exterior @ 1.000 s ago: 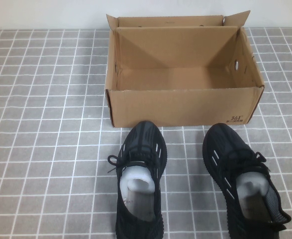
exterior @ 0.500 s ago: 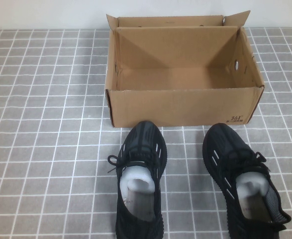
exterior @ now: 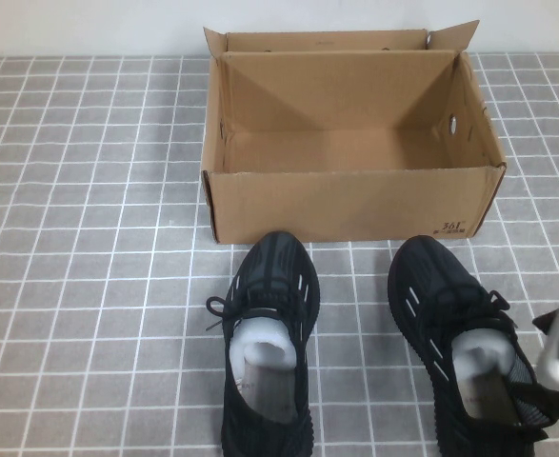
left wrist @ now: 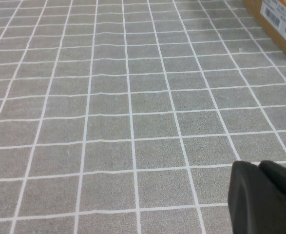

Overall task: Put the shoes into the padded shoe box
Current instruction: Pick up the shoe from the table

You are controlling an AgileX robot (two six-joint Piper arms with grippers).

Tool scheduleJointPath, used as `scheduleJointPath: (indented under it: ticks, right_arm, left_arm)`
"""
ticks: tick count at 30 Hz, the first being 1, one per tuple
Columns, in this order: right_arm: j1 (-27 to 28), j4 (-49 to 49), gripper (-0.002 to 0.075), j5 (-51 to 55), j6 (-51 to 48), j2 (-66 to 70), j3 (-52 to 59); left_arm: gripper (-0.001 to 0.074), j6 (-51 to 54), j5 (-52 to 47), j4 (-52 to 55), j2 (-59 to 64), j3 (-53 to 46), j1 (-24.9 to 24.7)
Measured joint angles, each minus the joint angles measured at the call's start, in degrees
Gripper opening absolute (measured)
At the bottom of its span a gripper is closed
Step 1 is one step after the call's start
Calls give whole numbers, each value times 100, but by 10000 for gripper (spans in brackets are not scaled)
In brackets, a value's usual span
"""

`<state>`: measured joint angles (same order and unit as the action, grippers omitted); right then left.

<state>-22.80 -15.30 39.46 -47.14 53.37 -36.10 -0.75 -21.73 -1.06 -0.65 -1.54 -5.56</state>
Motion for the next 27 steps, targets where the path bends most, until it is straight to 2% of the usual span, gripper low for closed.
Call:
scheduleJointPath:
  ticks: [6, 9, 14, 20, 27]
  right_arm:
    - [-711, 2147, 462, 404, 1957, 633, -626]
    - [-953, 2736, 462, 469, 2379, 906, -895]
    - [-1181, 2973, 463, 321, 2522, 1306, -974]
    - [-1206, 3425, 452, -71, 2534, 1767, -974]
    - [-1206, 3486, 341, -541, 2537, 2175, -974]
  left_arm:
    - [-4, 0, 0, 0, 0, 0, 0]
    - [-4, 0, 0, 0, 0, 0, 0]
    - [-4, 0, 0, 0, 0, 0, 0]
    - [-4, 0, 0, 0, 0, 0, 0]
    - [-4, 0, 0, 0, 0, 0, 0]
